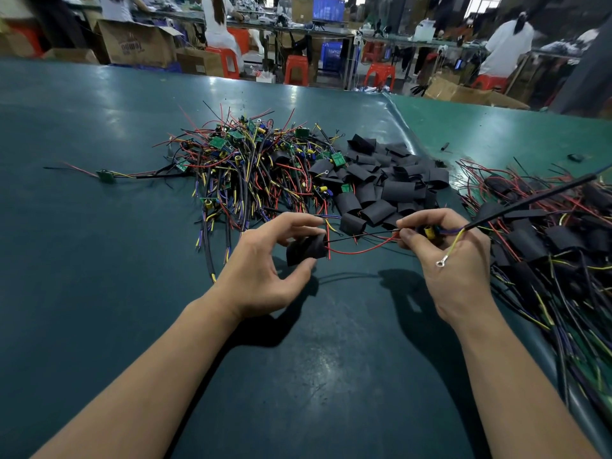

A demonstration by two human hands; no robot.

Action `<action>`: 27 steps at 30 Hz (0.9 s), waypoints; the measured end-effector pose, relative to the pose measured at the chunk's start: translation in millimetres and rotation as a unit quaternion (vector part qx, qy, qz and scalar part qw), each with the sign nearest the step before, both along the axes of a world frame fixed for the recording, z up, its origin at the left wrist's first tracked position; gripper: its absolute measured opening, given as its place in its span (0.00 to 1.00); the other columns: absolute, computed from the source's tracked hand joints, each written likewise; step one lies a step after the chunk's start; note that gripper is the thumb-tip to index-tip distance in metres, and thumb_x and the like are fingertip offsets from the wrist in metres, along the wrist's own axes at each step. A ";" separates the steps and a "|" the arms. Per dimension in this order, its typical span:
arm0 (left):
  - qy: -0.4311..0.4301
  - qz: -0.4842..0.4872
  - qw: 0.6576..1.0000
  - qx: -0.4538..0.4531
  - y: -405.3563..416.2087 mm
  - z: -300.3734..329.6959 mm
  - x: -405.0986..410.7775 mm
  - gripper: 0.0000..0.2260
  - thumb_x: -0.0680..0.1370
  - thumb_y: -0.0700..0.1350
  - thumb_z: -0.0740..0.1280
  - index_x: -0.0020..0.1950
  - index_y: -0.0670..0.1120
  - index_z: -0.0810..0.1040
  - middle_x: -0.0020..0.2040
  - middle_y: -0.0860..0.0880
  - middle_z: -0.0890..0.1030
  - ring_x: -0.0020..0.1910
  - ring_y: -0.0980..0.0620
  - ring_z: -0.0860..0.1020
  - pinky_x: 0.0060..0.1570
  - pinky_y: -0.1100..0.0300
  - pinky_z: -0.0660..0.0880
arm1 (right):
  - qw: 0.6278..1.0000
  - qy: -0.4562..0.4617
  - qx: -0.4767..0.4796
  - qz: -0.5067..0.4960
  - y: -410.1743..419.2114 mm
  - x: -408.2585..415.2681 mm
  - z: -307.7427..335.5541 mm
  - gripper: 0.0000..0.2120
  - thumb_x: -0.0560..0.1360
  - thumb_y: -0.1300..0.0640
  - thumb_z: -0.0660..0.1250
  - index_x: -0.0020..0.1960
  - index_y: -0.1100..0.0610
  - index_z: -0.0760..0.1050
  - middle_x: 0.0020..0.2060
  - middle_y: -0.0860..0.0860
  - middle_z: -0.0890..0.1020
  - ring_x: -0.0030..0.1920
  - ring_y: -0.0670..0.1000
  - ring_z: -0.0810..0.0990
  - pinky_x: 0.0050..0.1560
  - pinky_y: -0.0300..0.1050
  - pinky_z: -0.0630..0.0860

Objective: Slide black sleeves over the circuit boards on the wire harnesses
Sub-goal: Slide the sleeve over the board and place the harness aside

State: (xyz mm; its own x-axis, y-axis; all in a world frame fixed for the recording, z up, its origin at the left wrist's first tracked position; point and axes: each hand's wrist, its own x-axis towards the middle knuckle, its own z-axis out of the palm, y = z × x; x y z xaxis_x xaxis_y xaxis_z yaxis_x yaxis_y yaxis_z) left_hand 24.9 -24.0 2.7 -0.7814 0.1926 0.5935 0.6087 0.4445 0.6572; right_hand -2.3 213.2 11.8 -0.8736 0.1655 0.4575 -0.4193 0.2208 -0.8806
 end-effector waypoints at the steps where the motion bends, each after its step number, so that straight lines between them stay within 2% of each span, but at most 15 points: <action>1: 0.001 0.002 1.000 -0.001 -0.3 -0.2 0.0 0.21 0.71 0.31 0.72 0.63 0.43 0.77 0.56 0.52 0.83 0.59 0.59 0.79 0.61 0.61 0.74 | 1.000 0.002 0.008 0.000 -0.1 0.1 -0.2 0.15 0.73 0.72 0.70 0.41 0.52 0.80 0.37 0.49 0.84 0.39 0.47 0.84 0.45 0.37 0.79; 5: -0.007 0.013 1.000 -0.019 -0.9 -1.9 -0.5 0.21 0.71 0.34 0.73 0.63 0.45 0.77 0.55 0.53 0.83 0.58 0.60 0.79 0.61 0.56 0.75 | 1.000 0.010 0.005 0.012 -4.2 2.1 -0.3 0.14 0.73 0.71 0.70 0.42 0.51 0.80 0.38 0.50 0.84 0.40 0.49 0.84 0.45 0.37 0.79; 10: 0.022 0.050 0.992 -0.116 -1.5 -5.1 -1.4 0.18 0.72 0.45 0.72 0.62 0.47 0.79 0.54 0.52 0.83 0.54 0.54 0.79 0.57 0.48 0.74 | 0.986 -0.040 -0.142 0.077 -19.6 5.8 0.0 0.09 0.72 0.72 0.71 0.44 0.60 0.79 0.36 0.51 0.84 0.38 0.52 0.85 0.45 0.41 0.81; 13: 0.046 0.068 0.983 -0.164 1.1 -4.6 -2.9 0.18 0.73 0.47 0.70 0.63 0.48 0.78 0.52 0.51 0.83 0.50 0.55 0.75 0.55 0.51 0.69 | 0.960 -0.102 -0.229 0.124 -29.7 10.1 1.7 0.06 0.75 0.71 0.67 0.45 0.62 0.76 0.33 0.50 0.82 0.39 0.52 0.84 0.45 0.41 0.81; 15: 0.071 0.076 0.978 -0.180 3.7 -3.4 -4.7 0.18 0.74 0.45 0.70 0.63 0.46 0.78 0.51 0.51 0.84 0.47 0.54 0.74 0.53 0.53 0.68 | 0.928 -0.152 -0.296 0.165 -35.8 13.1 3.3 0.06 0.77 0.71 0.62 0.48 0.62 0.74 0.36 0.53 0.80 0.44 0.56 0.84 0.45 0.44 0.81; 17: 0.081 0.074 0.978 -0.177 5.6 -1.9 -5.2 0.19 0.73 0.43 0.70 0.64 0.45 0.77 0.52 0.51 0.85 0.48 0.54 0.74 0.54 0.55 0.67 | 0.899 -0.196 -0.338 0.199 -40.9 15.1 3.8 0.09 0.78 0.72 0.58 0.52 0.62 0.72 0.40 0.56 0.78 0.43 0.56 0.84 0.43 0.45 0.82; 19: 0.101 0.075 0.975 -0.183 6.4 -1.3 -4.5 0.20 0.72 0.41 0.71 0.65 0.45 0.77 0.54 0.52 0.84 0.52 0.55 0.75 0.64 0.53 0.65 | 0.900 -0.210 -0.324 0.204 -43.2 15.7 3.0 0.10 0.78 0.73 0.60 0.54 0.61 0.72 0.42 0.58 0.79 0.41 0.53 0.84 0.44 0.46 0.83; 21: 0.121 0.091 0.968 -0.198 6.2 -0.6 -4.0 0.20 0.73 0.40 0.71 0.65 0.46 0.77 0.57 0.53 0.83 0.55 0.56 0.79 0.72 0.40 0.59 | 0.927 -0.194 -0.265 0.181 -42.5 15.1 2.5 0.09 0.75 0.70 0.66 0.52 0.60 0.75 0.42 0.57 0.83 0.42 0.52 0.84 0.46 0.44 0.82; 23: 0.121 0.103 0.965 -0.210 6.6 1.6 -2.9 0.21 0.73 0.40 0.71 0.66 0.46 0.77 0.57 0.54 0.83 0.55 0.54 0.81 0.71 0.31 0.55 | 0.955 -0.164 -0.196 0.149 -38.8 14.0 3.1 0.09 0.68 0.65 0.72 0.48 0.58 0.79 0.41 0.55 0.86 0.42 0.49 0.84 0.45 0.39 0.80; 25: 0.116 0.122 0.956 -0.241 9.1 3.0 -1.5 0.22 0.72 0.42 0.70 0.66 0.46 0.76 0.56 0.53 0.84 0.53 0.53 0.83 0.70 0.28 0.52 | 0.970 -0.145 -0.155 0.121 -36.1 12.7 2.5 0.08 0.64 0.60 0.75 0.43 0.55 0.82 0.38 0.52 0.86 0.39 0.46 0.84 0.40 0.33 0.76; 27: 0.098 0.151 0.940 -0.290 13.0 3.1 -0.2 0.25 0.71 0.41 0.72 0.69 0.46 0.75 0.53 0.53 0.85 0.51 0.52 0.84 0.71 0.27 0.48 | 0.970 -0.146 -0.152 0.117 -36.1 11.0 -0.8 0.05 0.64 0.60 0.76 0.39 0.54 0.83 0.36 0.51 0.86 0.37 0.45 0.83 0.38 0.34 0.76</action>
